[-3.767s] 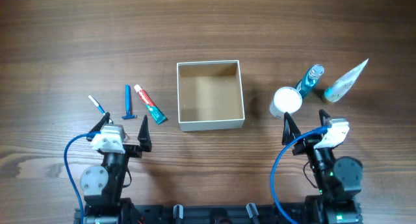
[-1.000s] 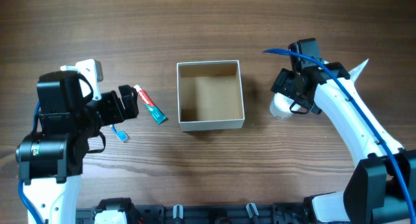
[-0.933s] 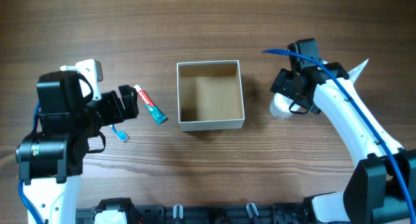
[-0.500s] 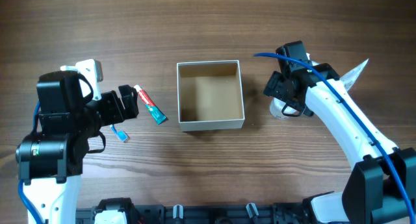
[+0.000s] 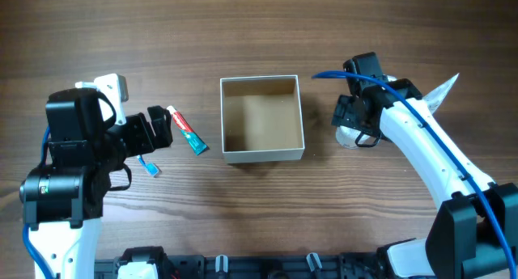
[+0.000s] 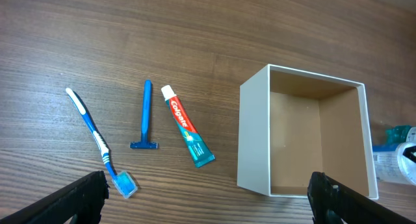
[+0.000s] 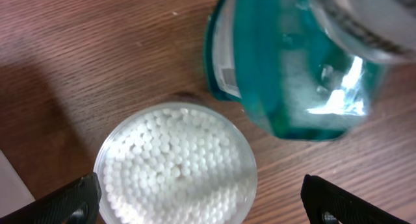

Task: Pack container
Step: 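Close the right gripper on the cotton-swab tub rim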

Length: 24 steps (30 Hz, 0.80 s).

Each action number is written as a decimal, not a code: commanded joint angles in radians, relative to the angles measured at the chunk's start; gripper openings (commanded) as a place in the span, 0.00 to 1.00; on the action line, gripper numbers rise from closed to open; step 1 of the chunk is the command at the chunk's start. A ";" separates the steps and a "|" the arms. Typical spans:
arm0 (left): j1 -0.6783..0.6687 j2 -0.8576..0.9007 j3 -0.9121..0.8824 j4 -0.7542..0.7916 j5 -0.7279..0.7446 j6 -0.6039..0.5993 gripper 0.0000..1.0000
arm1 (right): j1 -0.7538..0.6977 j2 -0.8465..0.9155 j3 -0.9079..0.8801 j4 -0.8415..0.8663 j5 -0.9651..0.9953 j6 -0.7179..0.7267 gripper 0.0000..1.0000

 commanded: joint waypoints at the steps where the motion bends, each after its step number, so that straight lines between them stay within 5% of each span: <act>1: -0.005 0.003 0.020 0.003 0.008 -0.009 1.00 | 0.005 0.014 -0.002 0.028 -0.034 -0.219 1.00; 24: -0.005 0.052 0.020 0.003 0.008 -0.010 1.00 | 0.003 0.015 -0.108 0.143 -0.076 -0.214 1.00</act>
